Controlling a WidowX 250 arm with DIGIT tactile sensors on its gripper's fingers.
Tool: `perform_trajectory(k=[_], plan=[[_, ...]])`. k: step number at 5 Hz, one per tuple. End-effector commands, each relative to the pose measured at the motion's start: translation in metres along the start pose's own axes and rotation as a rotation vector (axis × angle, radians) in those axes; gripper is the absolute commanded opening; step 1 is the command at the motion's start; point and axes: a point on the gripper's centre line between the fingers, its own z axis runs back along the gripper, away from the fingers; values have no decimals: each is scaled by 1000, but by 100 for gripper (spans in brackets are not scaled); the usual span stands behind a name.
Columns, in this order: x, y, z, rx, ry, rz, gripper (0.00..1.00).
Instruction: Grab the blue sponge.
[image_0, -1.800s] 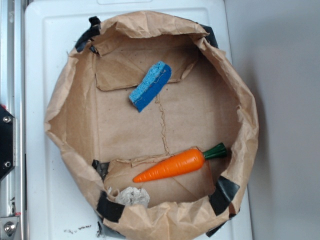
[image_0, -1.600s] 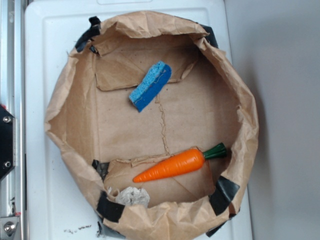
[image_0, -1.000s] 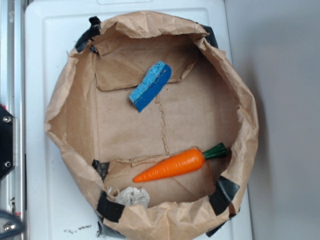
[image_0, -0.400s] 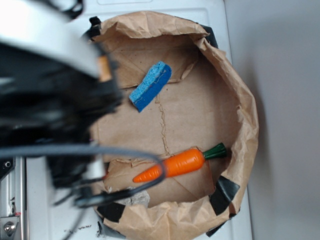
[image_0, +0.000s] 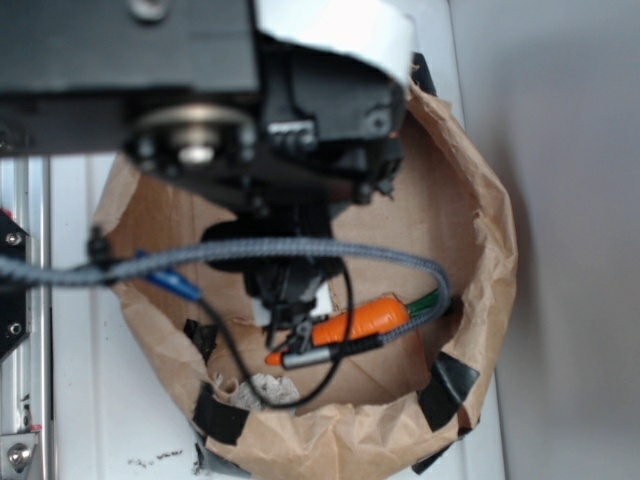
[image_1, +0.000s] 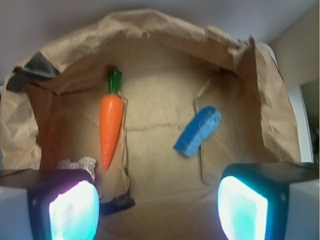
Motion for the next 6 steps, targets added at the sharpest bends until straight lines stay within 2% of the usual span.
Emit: perform_trajectory(k=[1,3,4,5,6], plan=[[4,5,7,-1,-33,14,100],[4,5,7,-1,-33,14,100],[7,25,-32,-21,-29,100,100],[9,36,-61,-1,-57,136,100],[13,44,-86,-10,-71,146,100]])
